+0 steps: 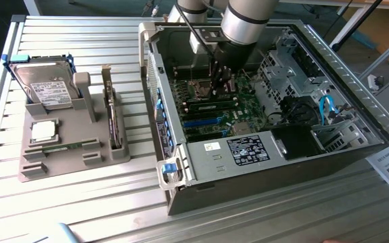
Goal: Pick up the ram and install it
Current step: 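Press down the ram until it locks into place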
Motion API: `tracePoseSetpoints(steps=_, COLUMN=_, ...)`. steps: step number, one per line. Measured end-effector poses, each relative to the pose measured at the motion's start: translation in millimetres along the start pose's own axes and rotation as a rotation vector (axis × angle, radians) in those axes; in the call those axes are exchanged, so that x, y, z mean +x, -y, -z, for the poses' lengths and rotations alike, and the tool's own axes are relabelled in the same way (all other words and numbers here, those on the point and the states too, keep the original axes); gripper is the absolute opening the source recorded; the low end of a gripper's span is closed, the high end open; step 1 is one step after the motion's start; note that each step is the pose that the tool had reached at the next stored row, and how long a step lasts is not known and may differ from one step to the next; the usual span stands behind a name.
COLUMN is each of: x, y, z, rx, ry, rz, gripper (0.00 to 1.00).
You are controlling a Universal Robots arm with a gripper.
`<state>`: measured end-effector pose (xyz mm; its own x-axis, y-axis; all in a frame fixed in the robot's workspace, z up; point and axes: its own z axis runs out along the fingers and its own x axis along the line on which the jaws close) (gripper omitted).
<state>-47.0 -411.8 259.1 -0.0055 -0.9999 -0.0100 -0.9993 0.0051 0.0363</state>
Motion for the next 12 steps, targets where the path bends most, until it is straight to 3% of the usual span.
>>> tracePoseSetpoints(steps=1, x=0.1, y=-8.5, z=-0.4, rx=0.0014, ry=0.0001, rz=0.0, gripper=0.1)
tracePoseSetpoints(steps=7, x=0.2, y=-37.8, z=-1.5, rx=0.0053, ry=0.0002, rz=0.0, gripper=0.1)
tracePoseSetpoints(steps=12, x=0.3, y=-40.7, z=-3.1, rx=0.0055, ry=0.0001, rz=0.0, gripper=0.1)
